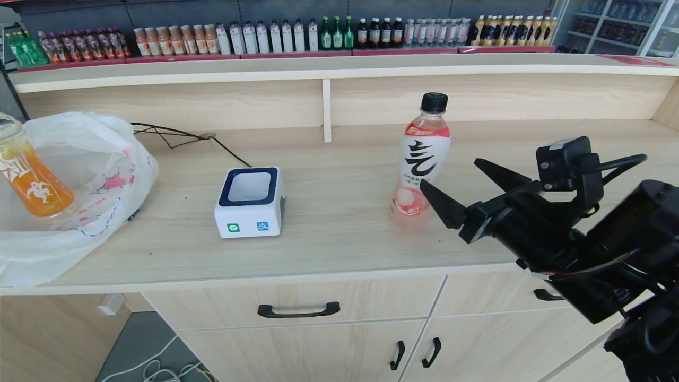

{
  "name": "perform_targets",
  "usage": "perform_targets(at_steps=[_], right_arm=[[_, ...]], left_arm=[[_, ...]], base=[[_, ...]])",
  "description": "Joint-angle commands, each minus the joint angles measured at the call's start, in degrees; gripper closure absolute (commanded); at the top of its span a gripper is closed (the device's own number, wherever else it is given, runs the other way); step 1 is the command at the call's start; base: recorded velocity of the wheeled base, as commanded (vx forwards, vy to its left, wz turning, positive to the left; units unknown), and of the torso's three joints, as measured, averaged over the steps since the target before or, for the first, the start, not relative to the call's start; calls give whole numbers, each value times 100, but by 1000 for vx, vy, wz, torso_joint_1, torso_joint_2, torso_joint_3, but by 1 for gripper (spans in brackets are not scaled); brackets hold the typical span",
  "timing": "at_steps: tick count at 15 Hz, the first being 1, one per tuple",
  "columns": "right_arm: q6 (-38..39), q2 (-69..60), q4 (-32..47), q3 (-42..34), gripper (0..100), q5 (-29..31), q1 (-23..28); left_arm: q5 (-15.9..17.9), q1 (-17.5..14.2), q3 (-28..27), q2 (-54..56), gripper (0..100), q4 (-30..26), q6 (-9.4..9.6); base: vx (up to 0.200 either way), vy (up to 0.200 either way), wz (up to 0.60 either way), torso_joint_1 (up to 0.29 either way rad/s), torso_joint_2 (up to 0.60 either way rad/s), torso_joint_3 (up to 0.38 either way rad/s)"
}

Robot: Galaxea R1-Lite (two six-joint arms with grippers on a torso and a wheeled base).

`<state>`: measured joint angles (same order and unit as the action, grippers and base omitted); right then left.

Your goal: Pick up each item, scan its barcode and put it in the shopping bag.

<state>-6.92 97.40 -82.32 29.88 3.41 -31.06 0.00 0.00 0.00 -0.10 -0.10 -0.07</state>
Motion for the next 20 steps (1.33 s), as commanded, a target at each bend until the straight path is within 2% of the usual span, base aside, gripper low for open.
perform_targets(at_steps=[1,10,13,20], right_arm=[[7,288,-3,176,0,1,-84],[165,1026,6,906,0,212,-199],[174,1246,15,1196,0,652,-199],[165,1492,23,1556,0,696,-225]], left_arm=[[0,-9,0,1,0,1,-1],[0,0,0,1,0,1,-1],[0,0,0,1,0,1,-10],[0,-9,0,1,0,1,-10]], base=[[0,0,0,0,0,0],[0,0,0,0,0,0],[0,0,0,0,0,0],[0,0,0,0,0,0]])
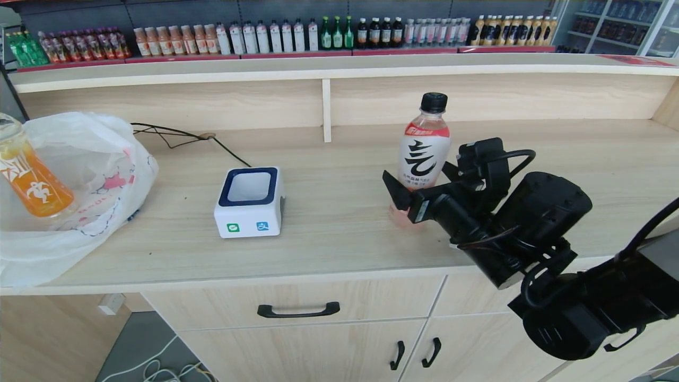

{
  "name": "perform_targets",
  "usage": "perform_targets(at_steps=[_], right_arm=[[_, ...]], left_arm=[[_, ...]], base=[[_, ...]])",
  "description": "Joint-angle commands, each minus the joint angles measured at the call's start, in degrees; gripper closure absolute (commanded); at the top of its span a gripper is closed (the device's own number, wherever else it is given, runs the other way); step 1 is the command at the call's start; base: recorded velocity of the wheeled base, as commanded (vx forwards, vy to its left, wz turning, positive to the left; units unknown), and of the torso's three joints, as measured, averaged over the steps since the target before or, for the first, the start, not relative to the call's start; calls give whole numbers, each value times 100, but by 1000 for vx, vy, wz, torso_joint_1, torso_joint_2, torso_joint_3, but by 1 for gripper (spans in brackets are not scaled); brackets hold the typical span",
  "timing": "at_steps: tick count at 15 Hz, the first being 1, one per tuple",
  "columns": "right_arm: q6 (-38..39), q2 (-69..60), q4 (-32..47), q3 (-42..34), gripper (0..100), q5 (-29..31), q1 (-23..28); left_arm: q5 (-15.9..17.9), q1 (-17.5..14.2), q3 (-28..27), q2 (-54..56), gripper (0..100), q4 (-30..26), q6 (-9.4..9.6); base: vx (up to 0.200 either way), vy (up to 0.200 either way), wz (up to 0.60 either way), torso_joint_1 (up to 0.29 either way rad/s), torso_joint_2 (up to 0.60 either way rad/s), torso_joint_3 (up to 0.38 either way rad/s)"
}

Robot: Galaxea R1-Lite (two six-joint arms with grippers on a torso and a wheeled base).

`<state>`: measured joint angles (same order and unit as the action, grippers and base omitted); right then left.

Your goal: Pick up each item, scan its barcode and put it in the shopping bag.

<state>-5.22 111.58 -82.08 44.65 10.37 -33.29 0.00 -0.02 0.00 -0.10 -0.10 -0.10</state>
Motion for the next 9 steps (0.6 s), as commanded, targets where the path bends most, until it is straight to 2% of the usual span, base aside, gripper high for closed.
perform_targets(at_steps=[1,6,9], right_arm=[[-6,110,-1,122,0,0,-2],[-6,347,52,553,0,149,-2],[3,320,52,492,0,149,-2]], left_arm=[[0,-6,0,1,0,1,1],[0,-6,0,1,0,1,10],[0,2,0,1,0,1,10]], base=[[0,0,0,0,0,0],[0,0,0,0,0,0],[0,0,0,0,0,0]])
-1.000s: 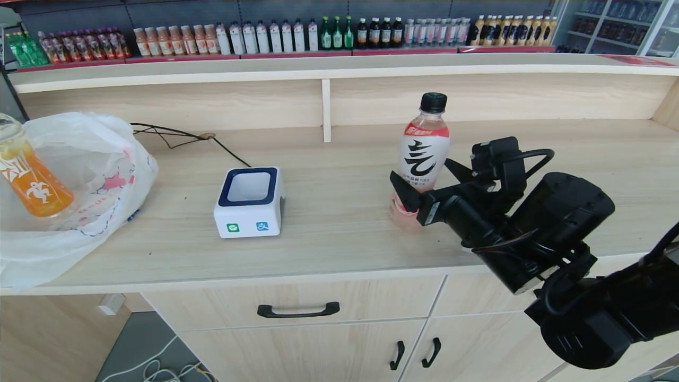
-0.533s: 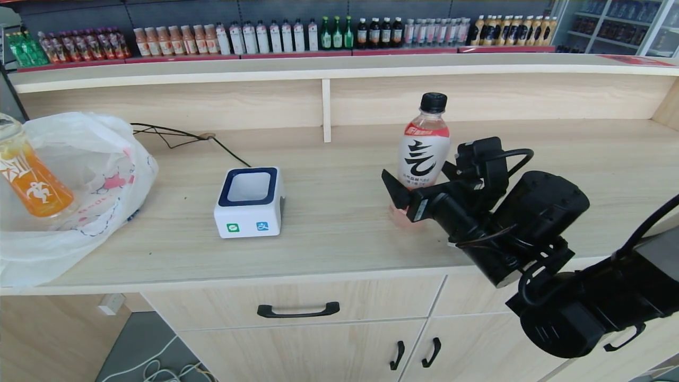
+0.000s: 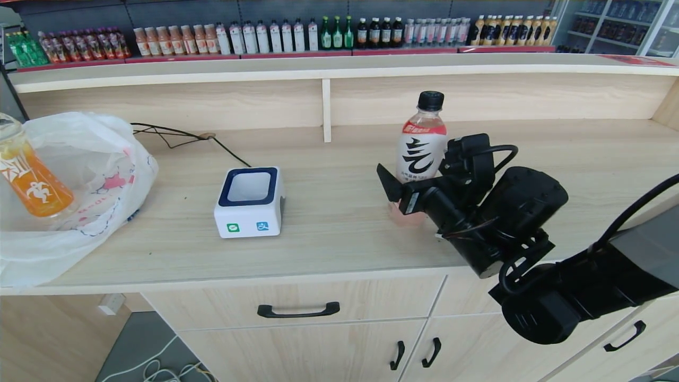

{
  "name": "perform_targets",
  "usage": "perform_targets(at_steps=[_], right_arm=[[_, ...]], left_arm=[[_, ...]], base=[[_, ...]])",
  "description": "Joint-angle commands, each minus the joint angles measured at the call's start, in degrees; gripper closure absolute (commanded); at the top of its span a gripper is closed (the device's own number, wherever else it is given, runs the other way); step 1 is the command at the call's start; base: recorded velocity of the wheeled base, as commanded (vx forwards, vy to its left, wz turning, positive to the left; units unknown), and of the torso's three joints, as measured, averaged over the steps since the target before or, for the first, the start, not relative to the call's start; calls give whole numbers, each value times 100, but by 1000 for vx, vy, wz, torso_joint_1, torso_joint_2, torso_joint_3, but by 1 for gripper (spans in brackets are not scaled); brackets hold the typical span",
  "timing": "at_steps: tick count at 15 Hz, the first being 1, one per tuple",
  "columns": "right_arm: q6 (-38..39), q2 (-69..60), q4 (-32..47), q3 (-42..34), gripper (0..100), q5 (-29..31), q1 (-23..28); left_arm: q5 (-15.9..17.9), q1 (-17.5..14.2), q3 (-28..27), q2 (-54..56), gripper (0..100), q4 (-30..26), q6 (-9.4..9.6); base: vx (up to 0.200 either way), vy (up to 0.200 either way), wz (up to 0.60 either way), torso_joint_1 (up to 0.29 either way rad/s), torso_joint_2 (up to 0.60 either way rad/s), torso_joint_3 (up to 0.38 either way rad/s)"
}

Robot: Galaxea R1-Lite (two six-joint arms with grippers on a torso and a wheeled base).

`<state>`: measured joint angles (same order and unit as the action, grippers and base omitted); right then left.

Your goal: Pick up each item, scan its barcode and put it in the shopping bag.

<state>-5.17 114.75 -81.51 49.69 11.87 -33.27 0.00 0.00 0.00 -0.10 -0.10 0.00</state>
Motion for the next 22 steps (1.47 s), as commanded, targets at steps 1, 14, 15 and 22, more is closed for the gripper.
perform_targets(at_steps=[1,14,15,22], right_arm=[[7,-5,-6,-21,0,-1,-4],[200,-76,-6,6,100,-36,-4],[200,-84,-6,6,100,-36,-4],[200,-287,-6,-3,100,-124,-92]], left_arm=[[0,0,0,1,0,1,0],[0,0,0,1,0,1,0],[0,0,0,1,0,1,0],[0,0,0,1,0,1,0]], base=[[0,0,0,0,0,0],[0,0,0,0,0,0],[0,0,0,0,0,0],[0,0,0,0,0,0]])
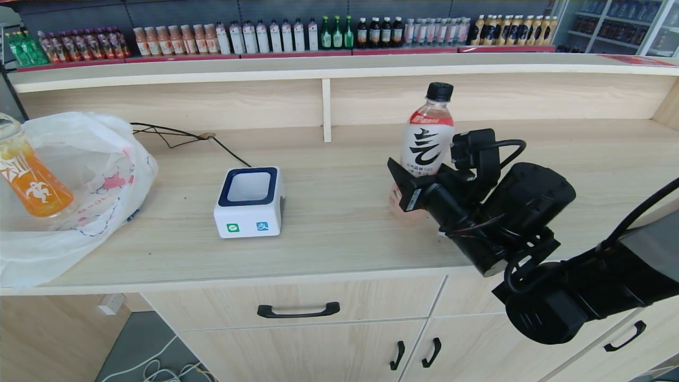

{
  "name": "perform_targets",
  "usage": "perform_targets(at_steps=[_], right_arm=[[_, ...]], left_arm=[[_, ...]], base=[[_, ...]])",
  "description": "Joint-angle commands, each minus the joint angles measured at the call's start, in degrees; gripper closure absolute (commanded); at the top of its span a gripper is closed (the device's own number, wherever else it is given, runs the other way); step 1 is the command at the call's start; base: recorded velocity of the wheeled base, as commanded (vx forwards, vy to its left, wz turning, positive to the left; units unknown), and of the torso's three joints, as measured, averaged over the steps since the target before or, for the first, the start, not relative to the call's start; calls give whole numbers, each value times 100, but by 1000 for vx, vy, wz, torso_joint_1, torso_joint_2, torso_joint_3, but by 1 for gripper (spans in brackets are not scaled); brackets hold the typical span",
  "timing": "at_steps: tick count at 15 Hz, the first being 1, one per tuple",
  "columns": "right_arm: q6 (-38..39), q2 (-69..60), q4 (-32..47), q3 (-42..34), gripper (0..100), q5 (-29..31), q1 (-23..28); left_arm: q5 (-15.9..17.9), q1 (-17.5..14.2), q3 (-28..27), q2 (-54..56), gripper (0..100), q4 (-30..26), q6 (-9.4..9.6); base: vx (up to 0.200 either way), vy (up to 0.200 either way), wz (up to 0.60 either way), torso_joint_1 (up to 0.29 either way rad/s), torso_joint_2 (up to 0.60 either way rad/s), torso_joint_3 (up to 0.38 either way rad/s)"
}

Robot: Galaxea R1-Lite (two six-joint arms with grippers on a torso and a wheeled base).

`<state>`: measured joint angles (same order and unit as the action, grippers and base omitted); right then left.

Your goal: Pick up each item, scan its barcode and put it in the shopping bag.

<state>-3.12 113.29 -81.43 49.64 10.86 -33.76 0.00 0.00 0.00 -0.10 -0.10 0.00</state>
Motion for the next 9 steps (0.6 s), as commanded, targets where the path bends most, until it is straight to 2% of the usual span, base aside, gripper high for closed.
perform_targets(at_steps=[1,6,9], right_arm=[[-4,-184,-13,2,100,-31,-87],[-13,-378,-22,-104,100,-40,-430],[-22,-606,-31,-473,100,-40,-650]], left_arm=[[0,0,0,1,0,1,0],[0,0,0,1,0,1,9],[0,0,0,1,0,1,0]], base=[[0,0,0,0,0,0],[0,0,0,0,0,0],[0,0,0,0,0,0]])
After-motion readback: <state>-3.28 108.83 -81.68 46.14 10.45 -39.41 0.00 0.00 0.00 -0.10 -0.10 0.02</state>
